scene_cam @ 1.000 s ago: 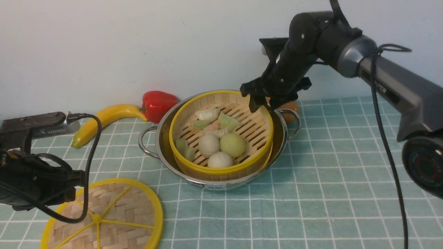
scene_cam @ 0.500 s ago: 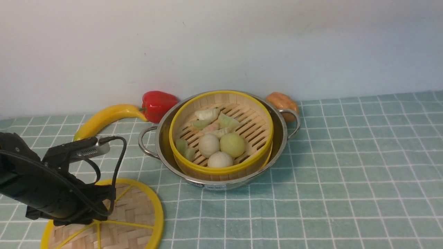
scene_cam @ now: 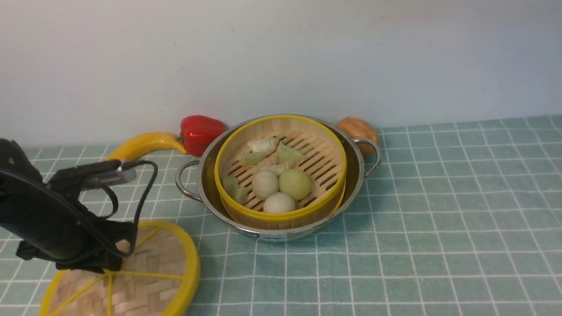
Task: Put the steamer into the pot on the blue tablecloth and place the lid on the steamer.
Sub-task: 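Grasp the bamboo steamer lid lying on the table by its centre knob, then place the yellow bamboo steamer lid onto the steamer in the pot with the left gripper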
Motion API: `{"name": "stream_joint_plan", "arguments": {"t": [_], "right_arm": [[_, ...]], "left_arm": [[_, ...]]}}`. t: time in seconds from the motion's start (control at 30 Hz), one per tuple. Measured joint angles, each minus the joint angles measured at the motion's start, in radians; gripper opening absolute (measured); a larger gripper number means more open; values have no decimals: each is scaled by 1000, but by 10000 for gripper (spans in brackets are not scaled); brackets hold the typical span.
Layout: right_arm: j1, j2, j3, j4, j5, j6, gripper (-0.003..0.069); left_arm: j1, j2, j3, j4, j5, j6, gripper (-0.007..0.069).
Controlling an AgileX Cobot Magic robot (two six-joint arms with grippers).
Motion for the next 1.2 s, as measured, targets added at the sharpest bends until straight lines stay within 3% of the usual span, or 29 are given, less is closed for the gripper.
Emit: {"name": "stream_joint_plan", "arguments": {"t": [0.1,0.2,0.27,0.47,0.53,0.57,0.7,0.9,1.2], "right_arm": [[0,-45,13,-91,1,-1,488],[0,-107,54,-163,1,-2,488],[0,-173,105,-213,1,-2,488],[0,-394,327,-288,-2,-2,488],[0,-505,457,-290,-2,2,488],[0,-524,490,-290,-2,4,488],[0,-736,751,-290,-1,57,488],[0,-938,928,-290,2,107,488],[0,-1072,965,-289,3,168,488]], "left_arm": [[0,-64,-136,216,153,-123,117],[0,-100,-256,359,275,-192,117],[-2,-109,-324,386,314,-201,117],[-125,-83,-517,254,326,-120,117],[-247,-19,-597,190,287,-97,117],[-257,-6,-603,186,283,-96,117],[-455,198,-767,169,223,-94,117],[-541,428,-946,183,224,-103,117],[-543,564,-1092,234,235,-115,117]]}}
